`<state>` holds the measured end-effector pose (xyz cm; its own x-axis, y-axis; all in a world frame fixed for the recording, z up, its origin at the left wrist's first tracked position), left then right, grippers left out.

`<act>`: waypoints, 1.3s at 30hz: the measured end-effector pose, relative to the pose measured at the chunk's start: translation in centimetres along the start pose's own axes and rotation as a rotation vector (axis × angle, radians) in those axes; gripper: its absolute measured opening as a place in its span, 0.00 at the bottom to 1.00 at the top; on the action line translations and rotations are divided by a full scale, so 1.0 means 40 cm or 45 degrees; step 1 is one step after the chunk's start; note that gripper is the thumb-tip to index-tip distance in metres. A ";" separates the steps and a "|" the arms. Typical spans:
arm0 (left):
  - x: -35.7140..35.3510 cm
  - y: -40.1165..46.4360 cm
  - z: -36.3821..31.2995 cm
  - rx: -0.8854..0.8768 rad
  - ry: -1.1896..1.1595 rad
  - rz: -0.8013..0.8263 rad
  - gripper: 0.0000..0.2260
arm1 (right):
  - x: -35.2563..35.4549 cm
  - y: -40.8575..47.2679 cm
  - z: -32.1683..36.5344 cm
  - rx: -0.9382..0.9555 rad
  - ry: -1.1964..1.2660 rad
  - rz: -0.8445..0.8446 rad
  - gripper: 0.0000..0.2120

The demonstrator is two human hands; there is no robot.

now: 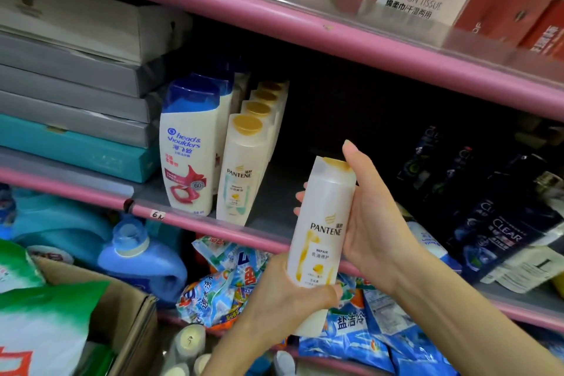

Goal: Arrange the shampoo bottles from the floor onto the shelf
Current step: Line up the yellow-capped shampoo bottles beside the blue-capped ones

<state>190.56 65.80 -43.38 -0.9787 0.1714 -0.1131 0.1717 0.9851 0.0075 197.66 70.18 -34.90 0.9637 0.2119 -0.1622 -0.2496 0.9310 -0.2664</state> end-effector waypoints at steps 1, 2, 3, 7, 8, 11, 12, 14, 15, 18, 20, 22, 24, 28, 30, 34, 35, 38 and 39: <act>-0.001 0.000 0.000 -0.004 -0.008 0.011 0.06 | -0.001 0.001 -0.002 -0.001 0.017 -0.013 0.27; -0.002 -0.001 0.001 -0.005 -0.018 0.013 0.06 | -0.004 0.002 -0.003 0.000 0.034 -0.017 0.24; -0.003 -0.001 0.004 -0.005 -0.028 0.003 0.06 | -0.004 0.003 -0.003 0.009 0.049 -0.025 0.22; -0.005 0.003 0.018 0.020 -0.034 -0.036 0.09 | -0.008 0.009 -0.007 0.029 0.044 -0.053 0.19; -0.006 0.003 0.020 0.024 -0.040 -0.034 0.09 | -0.009 0.010 -0.006 0.031 0.036 -0.056 0.19; -0.010 0.003 0.016 0.023 -0.075 -0.003 0.10 | -0.007 0.013 0.002 0.053 0.022 -0.048 0.19; -0.011 0.003 0.014 0.030 -0.101 0.010 0.10 | -0.007 0.014 0.005 0.063 0.011 -0.043 0.19; -0.007 0.005 0.006 0.025 -0.125 0.013 0.09 | -0.009 0.013 0.007 0.069 -0.012 -0.017 0.20; -0.004 0.007 0.002 0.007 -0.111 0.007 0.08 | -0.011 0.013 0.007 0.064 -0.017 0.002 0.22; 0.000 0.010 -0.006 -0.027 -0.067 -0.001 0.05 | -0.009 0.011 0.009 0.057 0.009 0.020 0.25; -0.003 0.009 -0.006 -0.023 -0.037 0.008 0.05 | -0.002 0.011 0.015 0.075 0.007 -0.009 0.23; -0.005 0.008 -0.006 -0.018 -0.038 0.021 0.05 | 0.004 0.011 0.014 0.088 -0.023 -0.014 0.22; -0.001 0.008 -0.010 -0.010 -0.088 0.020 0.05 | -0.006 0.005 0.002 0.086 -0.056 0.080 0.27; 0.019 0.017 -0.032 -0.038 -0.207 -0.031 0.07 | -0.016 -0.016 -0.039 0.152 -0.439 0.240 0.22; 0.024 0.022 -0.028 -0.034 -0.154 -0.080 0.10 | -0.001 -0.012 -0.041 0.188 -0.548 0.204 0.21; 0.057 0.024 -0.013 -0.023 0.102 -0.312 0.16 | 0.030 0.024 -0.013 0.246 -0.522 0.106 0.19; 0.074 0.024 -0.014 -0.050 0.126 -0.399 0.15 | 0.039 0.040 -0.003 0.291 -0.545 0.047 0.18; 0.147 0.012 -0.024 -0.146 0.289 -0.805 0.15 | 0.073 0.106 0.025 0.460 -0.634 -0.171 0.16; 0.170 0.003 -0.033 -0.192 0.367 -0.958 0.15 | 0.083 0.132 0.031 0.505 -0.662 -0.222 0.15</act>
<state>183.77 67.09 -42.82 -0.8200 -0.5599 0.1187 -0.5393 0.8253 0.1675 199.68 76.16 -35.66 0.9316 0.0720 0.3563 -0.1286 0.9821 0.1378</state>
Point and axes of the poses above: each hand's wrist, its own y-axis towards the middle knuckle, its own x-axis out of the back of the hand, z = x × y, the point moved 7 cm from there along y, towards the middle knuckle
